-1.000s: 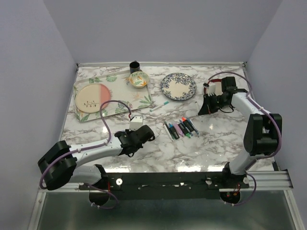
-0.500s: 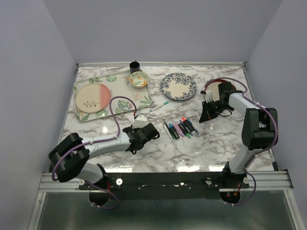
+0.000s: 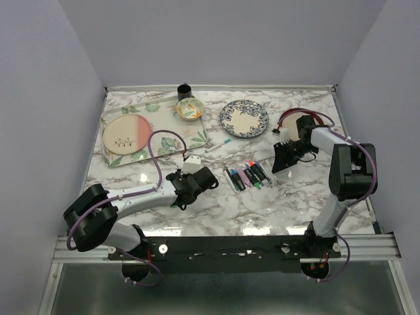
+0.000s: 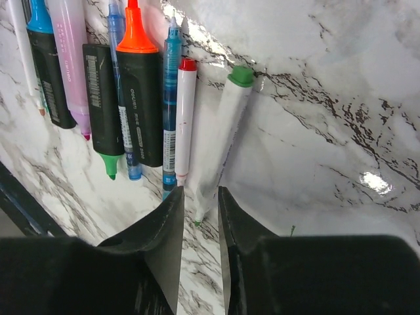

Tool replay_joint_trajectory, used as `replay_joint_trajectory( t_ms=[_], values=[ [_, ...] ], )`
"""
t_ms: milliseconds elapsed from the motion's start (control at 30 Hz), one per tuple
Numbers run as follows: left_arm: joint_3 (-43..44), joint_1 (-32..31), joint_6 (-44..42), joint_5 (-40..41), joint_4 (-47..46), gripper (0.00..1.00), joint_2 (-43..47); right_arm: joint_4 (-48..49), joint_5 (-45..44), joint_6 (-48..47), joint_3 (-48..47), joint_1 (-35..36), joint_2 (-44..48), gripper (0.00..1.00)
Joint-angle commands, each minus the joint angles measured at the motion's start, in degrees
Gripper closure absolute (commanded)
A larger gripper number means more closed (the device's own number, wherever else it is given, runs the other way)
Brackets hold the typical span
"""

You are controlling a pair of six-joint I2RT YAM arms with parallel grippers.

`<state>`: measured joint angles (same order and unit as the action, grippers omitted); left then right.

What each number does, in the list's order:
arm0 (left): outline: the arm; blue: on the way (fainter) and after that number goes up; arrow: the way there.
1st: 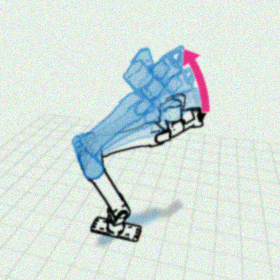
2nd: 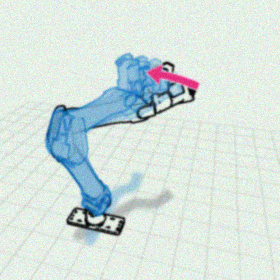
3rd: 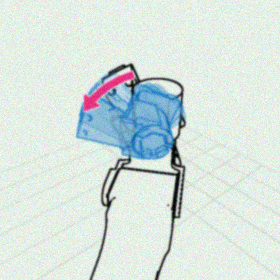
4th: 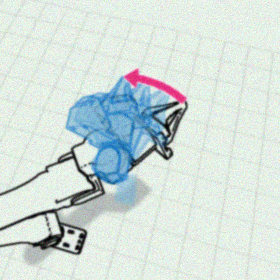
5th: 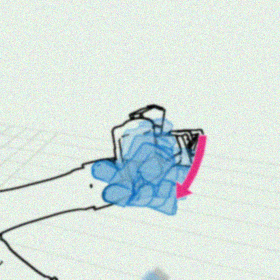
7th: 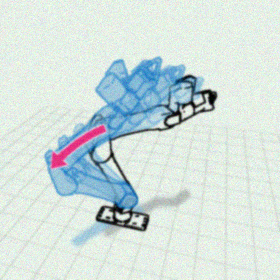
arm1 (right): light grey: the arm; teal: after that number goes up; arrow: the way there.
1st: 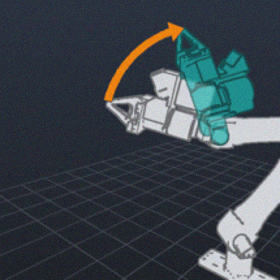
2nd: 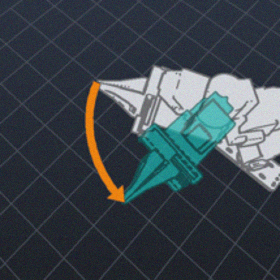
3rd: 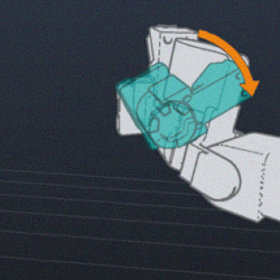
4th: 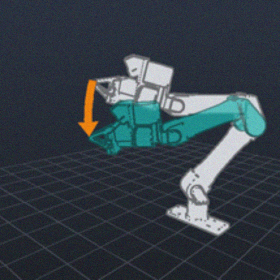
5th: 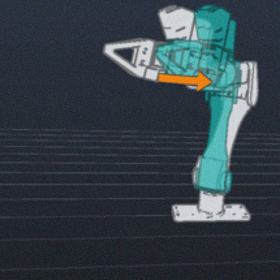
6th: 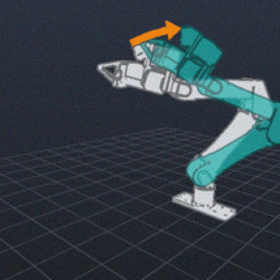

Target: Open the pen caps

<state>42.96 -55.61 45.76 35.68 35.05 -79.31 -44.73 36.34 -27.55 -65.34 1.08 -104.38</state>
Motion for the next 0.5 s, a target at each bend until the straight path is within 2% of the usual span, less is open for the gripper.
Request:
replay_joint_trajectory(
  t_ms=[0,200,400,467],
  values=[
    [2.13,0.07,-0.49,1.32,0.37,0.58,4.16,-1.15,2.16,-0.93,-0.49,0.32,0.14,0.63],
    [3.09,0.07,-4.35,-3.07,-1.64,0.41,8.11,-0.97,5.23,-2.94,-0.58,0.32,3.82,0.61],
    [4.15,0.33,-8.48,-5.18,-2.09,0.22,12.85,0.52,9.89,-13.83,0.04,4.45,11.29,0.55],
    [4.59,1.21,-10.15,-6.58,-1.91,0.17,15.31,0.52,9.2,-22.16,0.04,8.05,14.11,0.51]
  ],
)
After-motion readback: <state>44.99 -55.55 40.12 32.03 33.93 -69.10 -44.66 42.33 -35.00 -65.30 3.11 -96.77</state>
